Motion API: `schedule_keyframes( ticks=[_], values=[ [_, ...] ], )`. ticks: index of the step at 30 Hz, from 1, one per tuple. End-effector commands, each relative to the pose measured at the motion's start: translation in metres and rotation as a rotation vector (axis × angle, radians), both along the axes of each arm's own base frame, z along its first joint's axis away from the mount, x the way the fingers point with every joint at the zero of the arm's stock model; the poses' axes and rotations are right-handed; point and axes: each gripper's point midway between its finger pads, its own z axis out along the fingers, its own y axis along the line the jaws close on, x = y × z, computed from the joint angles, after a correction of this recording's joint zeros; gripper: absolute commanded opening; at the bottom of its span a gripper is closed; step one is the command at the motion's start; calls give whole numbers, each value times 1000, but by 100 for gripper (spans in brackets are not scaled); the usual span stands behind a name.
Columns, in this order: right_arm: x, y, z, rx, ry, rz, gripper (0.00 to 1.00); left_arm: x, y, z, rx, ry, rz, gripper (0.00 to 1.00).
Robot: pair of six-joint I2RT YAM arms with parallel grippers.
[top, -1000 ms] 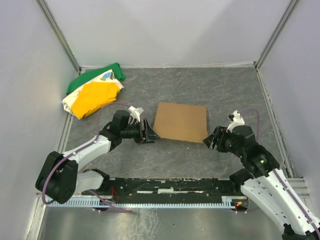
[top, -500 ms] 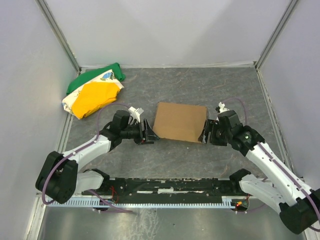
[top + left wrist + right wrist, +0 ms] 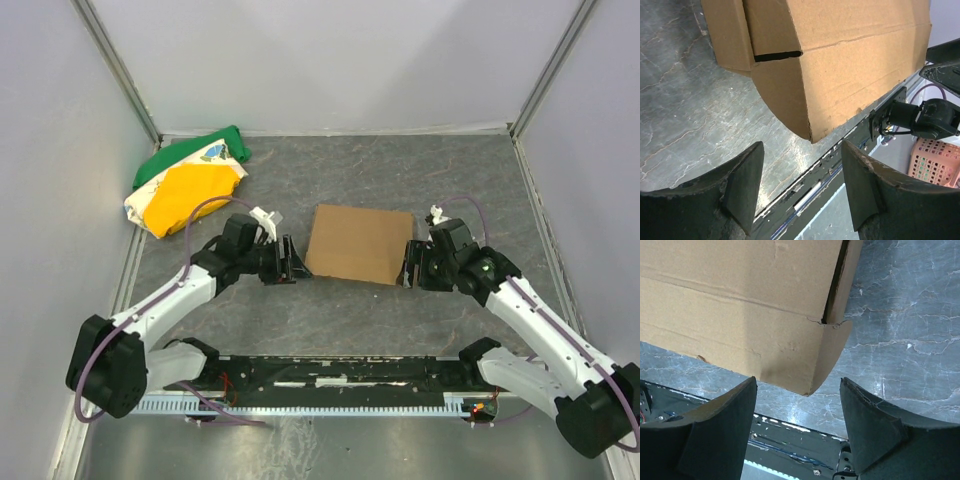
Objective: Fold the paper box
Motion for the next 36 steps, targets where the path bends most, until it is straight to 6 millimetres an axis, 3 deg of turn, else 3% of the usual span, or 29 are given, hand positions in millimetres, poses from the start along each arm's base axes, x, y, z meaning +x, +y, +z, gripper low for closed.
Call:
schedule_keyframes(
  ticks=[1,12,18,26,36],
  values=[
    [11,6,5,11,-46,19,75,18,2,22,29,-109,10,70],
    [19,16,-4,15,-24,49,75,36,-12,19,2,-100,-5,70],
    [19,22,-3,41,-10,68,74,34,-22,21,-55,-79,-34,69],
    [16,38,13,135,-18,97,73,30,-29,23,-105,-61,-58,69],
    [11,30,15,99,4,92,72,23,-25,10,-79,-31,-76,68]
  ],
)
